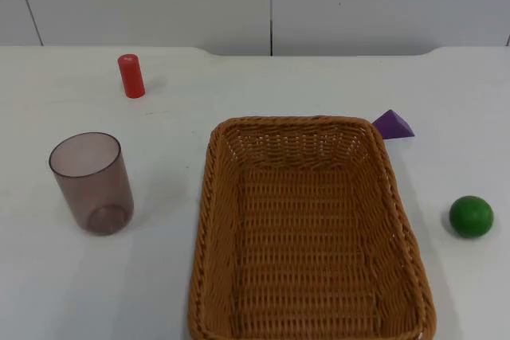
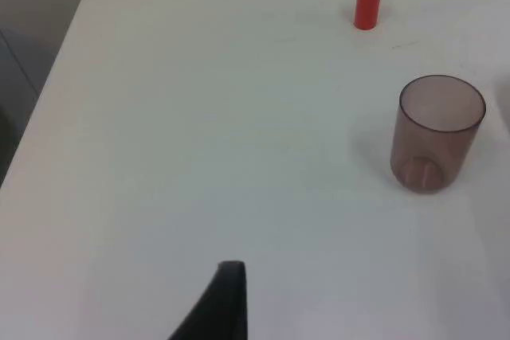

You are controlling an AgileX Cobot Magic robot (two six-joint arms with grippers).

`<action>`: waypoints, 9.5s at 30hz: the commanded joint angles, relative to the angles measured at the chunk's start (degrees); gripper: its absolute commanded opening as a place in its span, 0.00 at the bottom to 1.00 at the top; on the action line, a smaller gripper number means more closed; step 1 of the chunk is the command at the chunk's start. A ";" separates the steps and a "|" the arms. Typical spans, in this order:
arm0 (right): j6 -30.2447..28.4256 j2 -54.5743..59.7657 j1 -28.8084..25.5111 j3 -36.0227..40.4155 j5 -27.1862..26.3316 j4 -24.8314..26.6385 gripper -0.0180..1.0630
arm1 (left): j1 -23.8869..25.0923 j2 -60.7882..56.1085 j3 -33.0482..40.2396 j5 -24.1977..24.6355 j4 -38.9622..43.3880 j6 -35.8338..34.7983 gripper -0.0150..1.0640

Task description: Pick up the basket with the left hand and place the triangular block into the basket with the right hand.

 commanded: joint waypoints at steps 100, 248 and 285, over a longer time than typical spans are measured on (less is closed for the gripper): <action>4.78 49.58 -0.33 -30.56 -24.48 -5.40 0.98 | -28.00 109.29 -23.20 -45.65 -43.05 8.26 0.99; -72.64 138.33 5.98 -72.65 -25.79 26.95 0.02 | -14.77 100.77 -51.89 -11.44 -28.79 -13.96 0.01; -10.56 97.69 12.33 -72.65 -1.18 5.93 0.02 | -22.60 100.77 -51.89 -12.46 -29.08 -13.62 0.01</action>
